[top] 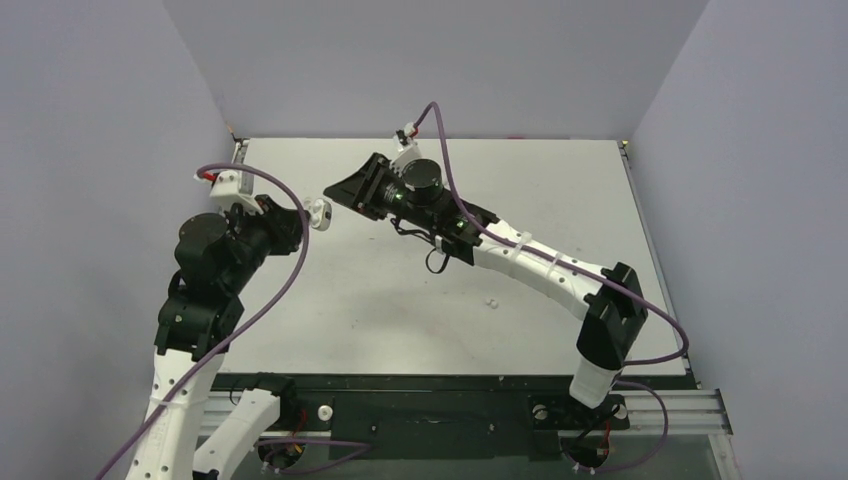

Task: Insert the wireless bluetooth earbuds into the charging case
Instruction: Place the earbud in the charging case, then close the charging case.

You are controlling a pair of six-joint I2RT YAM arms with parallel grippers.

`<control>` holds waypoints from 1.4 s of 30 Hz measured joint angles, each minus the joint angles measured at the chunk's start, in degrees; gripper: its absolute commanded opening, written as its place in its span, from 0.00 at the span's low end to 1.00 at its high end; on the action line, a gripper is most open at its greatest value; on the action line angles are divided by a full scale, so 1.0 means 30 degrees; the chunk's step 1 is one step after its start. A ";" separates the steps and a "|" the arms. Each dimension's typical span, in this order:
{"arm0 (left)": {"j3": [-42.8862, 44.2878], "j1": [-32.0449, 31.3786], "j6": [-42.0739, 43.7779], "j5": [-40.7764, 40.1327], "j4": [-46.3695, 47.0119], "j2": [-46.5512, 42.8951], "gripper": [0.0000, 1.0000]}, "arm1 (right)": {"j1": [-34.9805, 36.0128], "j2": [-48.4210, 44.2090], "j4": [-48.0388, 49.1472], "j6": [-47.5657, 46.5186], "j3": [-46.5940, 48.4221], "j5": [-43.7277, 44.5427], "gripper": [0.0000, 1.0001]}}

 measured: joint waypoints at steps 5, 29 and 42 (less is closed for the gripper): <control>-0.0029 0.0007 0.1107 0.0801 0.0401 -0.0044 0.00 | -0.0488 -0.1129 -0.0605 -0.2127 -0.0576 -0.0750 0.63; 0.0619 0.0000 0.4422 1.5846 0.3315 0.0357 0.00 | 0.1297 -0.6834 -0.8816 -2.3890 -0.2113 -0.8408 0.78; 0.0692 0.0000 0.4546 1.6677 0.3395 0.0095 0.00 | 0.1501 -0.6346 -0.8990 -2.3044 -0.0561 -0.9595 0.50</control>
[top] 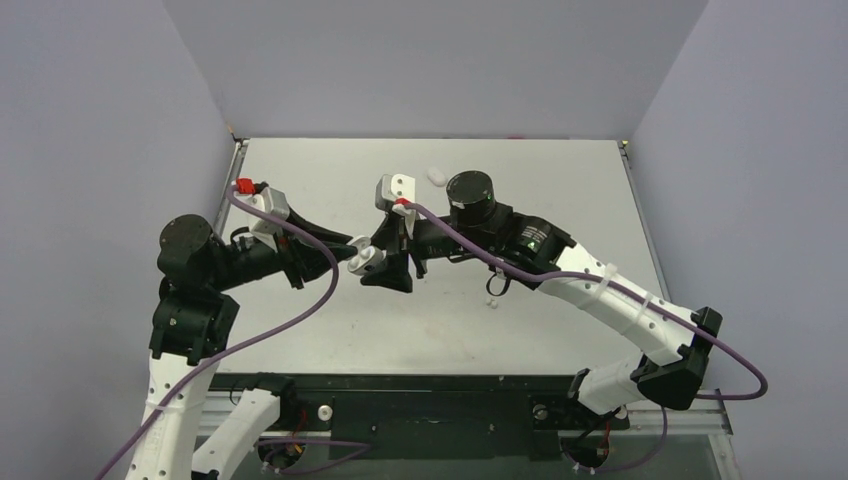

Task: Insert the wireless bluetooth earbuds into the charging case
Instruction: Close the charging case, then place the charging case at the center of the board.

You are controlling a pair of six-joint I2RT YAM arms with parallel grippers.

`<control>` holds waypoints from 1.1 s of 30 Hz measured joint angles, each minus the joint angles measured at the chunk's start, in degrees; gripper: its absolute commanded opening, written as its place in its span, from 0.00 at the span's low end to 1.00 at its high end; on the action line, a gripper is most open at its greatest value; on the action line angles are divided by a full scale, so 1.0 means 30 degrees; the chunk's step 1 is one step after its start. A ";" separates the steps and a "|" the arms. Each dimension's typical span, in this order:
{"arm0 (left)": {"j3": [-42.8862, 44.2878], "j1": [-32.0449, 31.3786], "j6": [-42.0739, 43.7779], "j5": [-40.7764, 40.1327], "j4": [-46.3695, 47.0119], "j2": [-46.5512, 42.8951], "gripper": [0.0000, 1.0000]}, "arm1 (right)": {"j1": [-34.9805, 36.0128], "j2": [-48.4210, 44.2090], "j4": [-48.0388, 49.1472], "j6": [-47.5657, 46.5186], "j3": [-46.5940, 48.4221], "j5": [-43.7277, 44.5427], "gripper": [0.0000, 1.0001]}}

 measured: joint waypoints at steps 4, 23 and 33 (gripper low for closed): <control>0.0000 0.0000 0.0029 0.0007 0.0015 -0.0007 0.00 | 0.0000 0.0219 -0.0007 0.0459 0.0342 -0.0277 0.30; 0.0007 0.0007 -0.0087 -0.0750 0.0415 -0.0568 0.27 | -0.1013 0.0321 0.0984 0.2565 -0.0430 -0.0015 0.00; 0.0270 -0.0066 -0.0750 -0.0736 0.1027 -0.1078 0.29 | -0.1989 0.0321 0.1654 0.3089 -0.0940 0.1668 0.00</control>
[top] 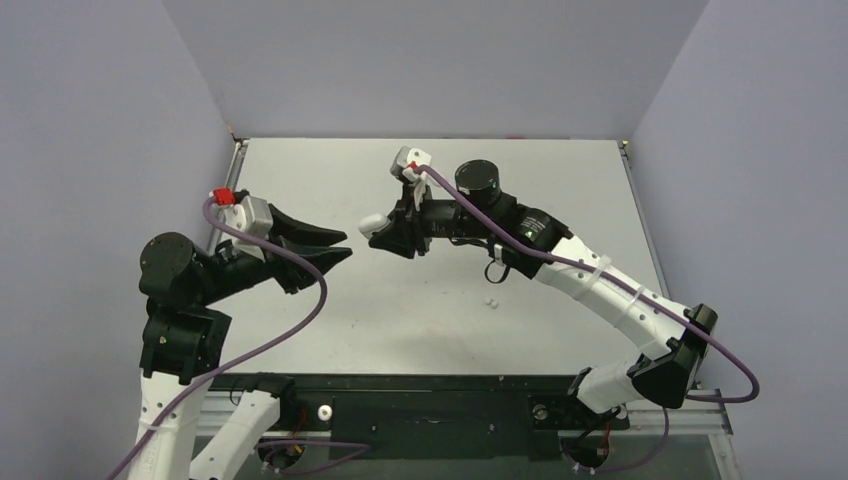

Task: Insert the wireless bluetooth earbuds into the charging case
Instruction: Place the charging case at the center of the board.

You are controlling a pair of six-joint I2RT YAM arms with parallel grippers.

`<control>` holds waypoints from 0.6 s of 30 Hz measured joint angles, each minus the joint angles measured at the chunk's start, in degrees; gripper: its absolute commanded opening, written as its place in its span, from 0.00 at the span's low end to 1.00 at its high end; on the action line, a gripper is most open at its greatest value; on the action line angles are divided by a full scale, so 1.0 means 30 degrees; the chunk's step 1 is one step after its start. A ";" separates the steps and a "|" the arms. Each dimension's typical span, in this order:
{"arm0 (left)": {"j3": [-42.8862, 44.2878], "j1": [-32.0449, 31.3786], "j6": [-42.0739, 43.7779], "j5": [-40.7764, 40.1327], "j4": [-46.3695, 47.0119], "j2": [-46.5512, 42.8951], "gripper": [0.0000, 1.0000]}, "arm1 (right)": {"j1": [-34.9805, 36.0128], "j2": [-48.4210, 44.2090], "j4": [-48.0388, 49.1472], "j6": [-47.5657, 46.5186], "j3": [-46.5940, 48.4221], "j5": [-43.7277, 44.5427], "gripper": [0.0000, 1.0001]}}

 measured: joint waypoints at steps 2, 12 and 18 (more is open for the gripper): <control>0.0000 0.0000 0.0000 -0.0313 -0.0015 0.0000 0.31 | -0.0058 0.0000 0.0058 0.0117 -0.0015 0.0015 0.00; -0.0219 -0.0007 0.0153 -0.4532 -0.1654 0.0372 0.41 | -0.6339 -0.0408 0.0969 0.6069 -0.2973 0.2055 0.00; -0.2047 -0.0007 -0.0357 -0.7242 -0.2980 0.0437 0.46 | -1.3151 0.1559 0.1180 1.0499 -0.6834 0.2186 0.00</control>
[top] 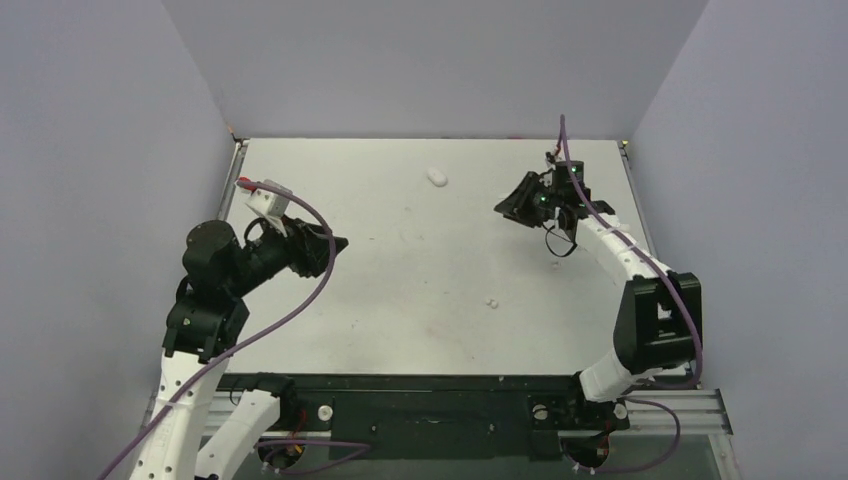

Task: Insert the wireless bluetooth earbuds into the charging case
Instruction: Place the charging case at the center of the board.

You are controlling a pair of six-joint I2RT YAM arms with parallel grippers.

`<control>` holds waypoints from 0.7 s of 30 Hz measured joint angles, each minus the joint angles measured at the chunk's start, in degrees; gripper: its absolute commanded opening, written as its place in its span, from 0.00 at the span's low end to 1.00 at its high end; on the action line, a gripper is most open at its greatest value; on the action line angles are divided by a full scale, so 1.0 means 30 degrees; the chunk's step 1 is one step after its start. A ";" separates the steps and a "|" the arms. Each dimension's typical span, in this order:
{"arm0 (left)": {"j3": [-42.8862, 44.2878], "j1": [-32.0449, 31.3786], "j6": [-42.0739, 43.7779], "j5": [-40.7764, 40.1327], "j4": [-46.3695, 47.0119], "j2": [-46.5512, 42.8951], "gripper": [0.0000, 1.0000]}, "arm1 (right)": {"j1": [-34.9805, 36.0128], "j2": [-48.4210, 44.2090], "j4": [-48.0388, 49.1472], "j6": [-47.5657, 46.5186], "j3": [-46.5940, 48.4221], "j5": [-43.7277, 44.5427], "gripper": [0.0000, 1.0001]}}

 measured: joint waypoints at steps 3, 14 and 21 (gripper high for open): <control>-0.0947 0.0000 -0.0554 -0.0867 -0.0342 -0.0036 0.46 | -0.1632 0.1749 -0.0204 0.0634 -0.0758 0.0146 0.00; -0.2463 0.0022 -0.2004 -0.3701 -0.1202 -0.0525 0.46 | -0.4728 0.8043 0.0029 0.1370 0.0036 -0.0780 0.10; -0.2681 0.0430 -0.2120 -0.4233 -0.1421 -0.1056 0.46 | -0.5260 0.8692 0.0525 0.1530 0.0430 -0.1865 0.32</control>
